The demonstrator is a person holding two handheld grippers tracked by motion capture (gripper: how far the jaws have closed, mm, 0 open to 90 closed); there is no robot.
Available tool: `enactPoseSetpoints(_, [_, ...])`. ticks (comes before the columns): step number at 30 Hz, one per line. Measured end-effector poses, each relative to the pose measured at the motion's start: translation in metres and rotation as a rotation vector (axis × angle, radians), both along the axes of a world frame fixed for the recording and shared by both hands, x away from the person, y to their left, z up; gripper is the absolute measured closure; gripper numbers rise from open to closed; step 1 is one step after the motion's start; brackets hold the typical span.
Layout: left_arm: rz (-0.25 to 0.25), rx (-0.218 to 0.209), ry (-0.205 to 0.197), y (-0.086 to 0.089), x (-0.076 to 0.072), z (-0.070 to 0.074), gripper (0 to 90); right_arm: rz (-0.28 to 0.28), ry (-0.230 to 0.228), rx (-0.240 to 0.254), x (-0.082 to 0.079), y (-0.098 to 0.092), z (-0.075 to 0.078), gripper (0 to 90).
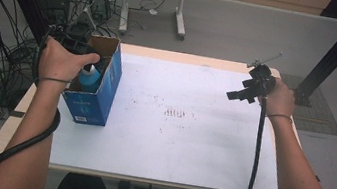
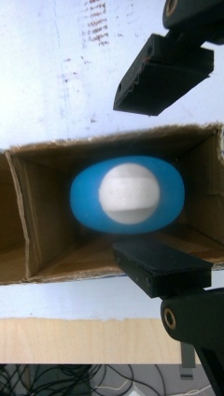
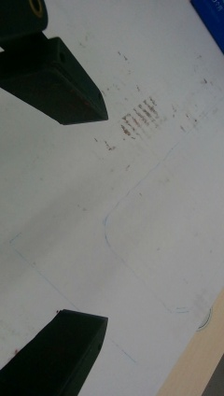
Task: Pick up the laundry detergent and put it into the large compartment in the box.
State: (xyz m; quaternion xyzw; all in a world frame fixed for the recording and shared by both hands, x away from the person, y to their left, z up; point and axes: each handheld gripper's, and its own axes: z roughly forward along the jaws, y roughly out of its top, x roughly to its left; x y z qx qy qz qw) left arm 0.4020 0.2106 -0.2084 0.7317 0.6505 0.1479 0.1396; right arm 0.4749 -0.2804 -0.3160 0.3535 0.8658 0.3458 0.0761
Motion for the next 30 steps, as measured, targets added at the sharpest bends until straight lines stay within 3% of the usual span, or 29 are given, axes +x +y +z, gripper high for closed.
enactPoseSetpoints(6, [-0.015,0.000,-0.024,-0.008,-0.005,0.011,20.2,0.000,0.004,0.002,0.000,0.000,-0.001,3.2])
enactPoseSetpoints(11, [-0.013,0.011,-0.033,-0.014,-0.007,0.018,11.0,0.001,0.005,0.003,0.001,0.001,-0.001,3.1])
enactPoseSetpoints(20, [-0.046,0.002,-0.032,-0.025,-0.012,0.029,7.6,-0.001,0.005,0.000,0.001,0.000,-0.001,3.1])
enactPoseSetpoints(30, [-0.099,0.030,-0.030,-0.049,-0.020,0.039,7.1,-0.001,0.009,0.005,0.000,0.002,-0.002,3.1])
